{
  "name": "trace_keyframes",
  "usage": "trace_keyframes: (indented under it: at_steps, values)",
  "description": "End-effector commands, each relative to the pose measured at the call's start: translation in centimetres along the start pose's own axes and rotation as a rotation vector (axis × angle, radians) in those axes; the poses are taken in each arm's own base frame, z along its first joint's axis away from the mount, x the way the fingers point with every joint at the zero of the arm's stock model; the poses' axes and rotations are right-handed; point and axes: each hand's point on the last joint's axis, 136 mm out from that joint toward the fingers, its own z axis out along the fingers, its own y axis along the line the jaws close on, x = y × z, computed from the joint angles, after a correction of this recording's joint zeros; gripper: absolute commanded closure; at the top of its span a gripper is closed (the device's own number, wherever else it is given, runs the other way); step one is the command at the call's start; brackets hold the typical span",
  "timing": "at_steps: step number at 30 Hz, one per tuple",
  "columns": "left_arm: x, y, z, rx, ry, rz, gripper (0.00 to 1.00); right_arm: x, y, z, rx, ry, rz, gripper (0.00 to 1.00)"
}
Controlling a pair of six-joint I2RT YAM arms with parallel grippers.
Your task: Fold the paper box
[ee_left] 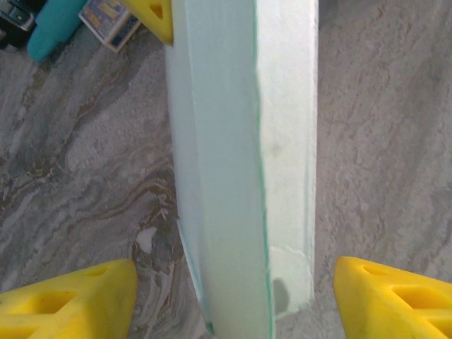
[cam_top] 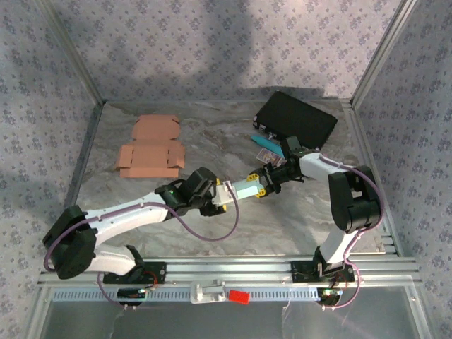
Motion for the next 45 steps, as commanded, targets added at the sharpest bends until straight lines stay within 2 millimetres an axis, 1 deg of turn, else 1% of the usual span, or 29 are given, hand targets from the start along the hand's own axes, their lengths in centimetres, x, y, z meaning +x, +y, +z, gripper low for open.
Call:
trace_keyframes:
  at_steps: [1, 6, 8, 11, 16, 19, 24, 29, 32, 33, 36, 39, 40, 42, 45]
  values:
    - [-2.7, 1.1, -0.1, -0.036, -0.07, 0.009, 0.26, 0.9, 0.6, -0.8, -0.002, 0.009, 0.023, 0.59]
    - [-3.1, 0.4, 0.6, -0.004, -0.082, 0.007, 0.24, 1.1, 0.7, -0.8, 0.002, 0.018, 0.03, 0.59]
    - [-3.0, 0.0, 0.9, 0.007, -0.072, 0.016, 0.25, 1.1, 0.7, -0.8, 0.001, 0.021, 0.03, 0.59]
    - [-3.0, 0.0, 1.2, 0.004, -0.06, 0.016, 0.27, 1.3, 0.6, -0.7, 0.003, 0.029, 0.033, 0.59]
    - [-3.4, 0.1, 1.6, 0.006, -0.065, 0.011, 0.34, 1.5, 0.3, -0.6, 0.006, 0.046, 0.042, 0.58]
    - [-3.4, -0.2, 1.7, 0.029, -0.051, 0.01, 0.43, 1.5, 0.2, -0.6, 0.007, 0.049, 0.045, 0.58]
    - [-3.0, -0.8, 1.7, 0.059, -0.034, 0.024, 0.5, 1.4, 0.0, -0.5, 0.007, 0.057, 0.06, 0.58]
    - [-2.9, -1.2, 1.6, 0.091, -0.014, 0.032, 0.57, 1.4, 0.0, -0.6, 0.005, 0.054, 0.058, 0.5]
    - [-2.7, -1.6, 1.5, 0.128, 0.007, 0.02, 0.59, 1.1, 0.1, -0.9, 0.001, 0.04, 0.04, 0.44]
    - [-2.7, -1.8, 1.4, 0.142, 0.011, 0.013, 0.6, 1.2, -0.3, -1.1, 0.018, 0.037, 0.048, 0.41]
    - [-2.3, -2.4, 1.0, 0.193, 0.035, -0.002, 0.61, 1.1, -0.3, -2.3, 0.043, -0.004, -0.001, 0.33]
    - [-1.9, -3.0, 0.1, 0.26, 0.081, -0.015, 0.62, 1.2, 0.3, -4.6, 0.076, -0.091, -0.101, 0.28]
    - [-1.5, -3.3, -0.3, 0.289, 0.105, -0.026, 0.62, 1.2, 0.3, -5.7, 0.097, -0.128, -0.134, 0.28]
    - [-1.0, -3.6, -1.1, 0.335, 0.143, -0.045, 0.62, 1.2, 0.3, -7.3, 0.113, -0.189, -0.189, 0.27]
    - [0.3, -4.6, -2.6, 0.409, 0.216, -0.076, 0.62, 1.1, 0.5, -9.6, 0.116, -0.299, -0.285, 0.29]
